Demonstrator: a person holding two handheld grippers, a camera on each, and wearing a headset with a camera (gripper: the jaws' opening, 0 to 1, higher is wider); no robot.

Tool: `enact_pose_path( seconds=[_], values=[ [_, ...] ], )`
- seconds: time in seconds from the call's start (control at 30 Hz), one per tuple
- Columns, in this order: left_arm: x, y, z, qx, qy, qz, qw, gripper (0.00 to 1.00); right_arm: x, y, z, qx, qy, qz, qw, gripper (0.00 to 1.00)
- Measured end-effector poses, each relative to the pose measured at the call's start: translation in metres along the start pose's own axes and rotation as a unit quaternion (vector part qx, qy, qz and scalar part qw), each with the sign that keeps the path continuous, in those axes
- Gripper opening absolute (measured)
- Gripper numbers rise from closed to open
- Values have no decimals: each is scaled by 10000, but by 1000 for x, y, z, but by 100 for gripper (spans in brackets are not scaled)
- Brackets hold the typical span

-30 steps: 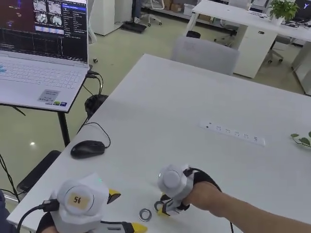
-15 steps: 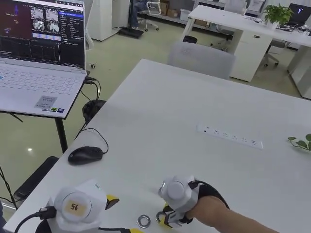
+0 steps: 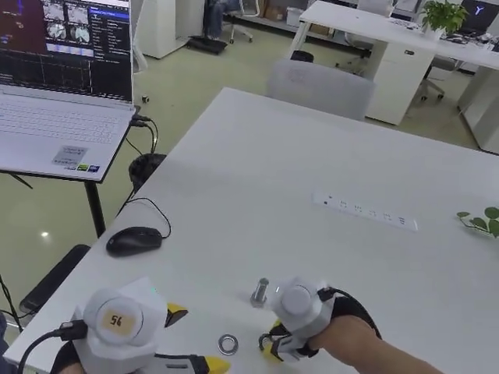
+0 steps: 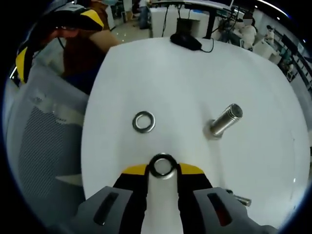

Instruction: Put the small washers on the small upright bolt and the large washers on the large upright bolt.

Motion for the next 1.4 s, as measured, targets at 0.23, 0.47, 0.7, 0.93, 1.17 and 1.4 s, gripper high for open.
enact_pose_path(
  seconds=[0.23,0.47,0.7,0.93,1.17,1.4],
  values=[
    [-1,0,1,10,-15,8,10000,61,0,1,-5,110,107,98,9998,24],
    [-3,0,1,15,-4,18,10000,61,-1,-1,-8,-856,462,274,9949,25],
    [-3,1,-1,4,19,32,10000,61,-1,-4,-6,-1697,698,579,9813,30],
    [-1,-1,1,7,21,17,10000,61,1,-4,-3,-2072,822,761,9719,30],
    [3,-4,4,34,12,-43,10000,61,2,-2,-1,-2174,815,754,9697,24],
    [1,-3,5,46,5,-44,10000,61,-1,-2,-6,-1632,518,581,9835,23]
  ],
)
Point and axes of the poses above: the centre of the closed fingertips' face, and the gripper's own axes: x roughly forward along the fingers, y roughly to its left, z roughly out of its top, the point moved 6 cm from there along -x, roughly backward along the fingers, and after that the axes turned 9 degrees about z, right-handed, at the moved point
